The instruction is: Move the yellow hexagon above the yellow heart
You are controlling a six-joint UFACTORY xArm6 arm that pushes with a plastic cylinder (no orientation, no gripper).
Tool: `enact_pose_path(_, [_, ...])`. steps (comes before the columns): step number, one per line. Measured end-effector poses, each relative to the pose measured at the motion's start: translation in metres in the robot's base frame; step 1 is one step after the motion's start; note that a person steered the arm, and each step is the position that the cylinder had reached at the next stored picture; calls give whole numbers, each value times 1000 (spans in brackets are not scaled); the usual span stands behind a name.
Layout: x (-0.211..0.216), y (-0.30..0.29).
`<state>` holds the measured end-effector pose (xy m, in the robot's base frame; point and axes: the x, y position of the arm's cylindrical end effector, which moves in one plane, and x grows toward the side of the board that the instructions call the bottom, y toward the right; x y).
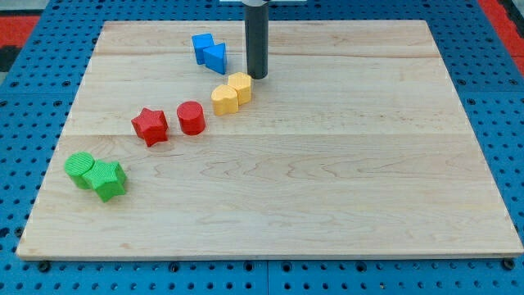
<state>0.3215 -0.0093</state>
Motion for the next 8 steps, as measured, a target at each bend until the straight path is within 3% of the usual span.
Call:
enact_pose_path(3, [9,22])
enact_pose_path(4, [43,23])
enact_pose_path(6, [49,-21])
enact_pose_path(8, [46,-29])
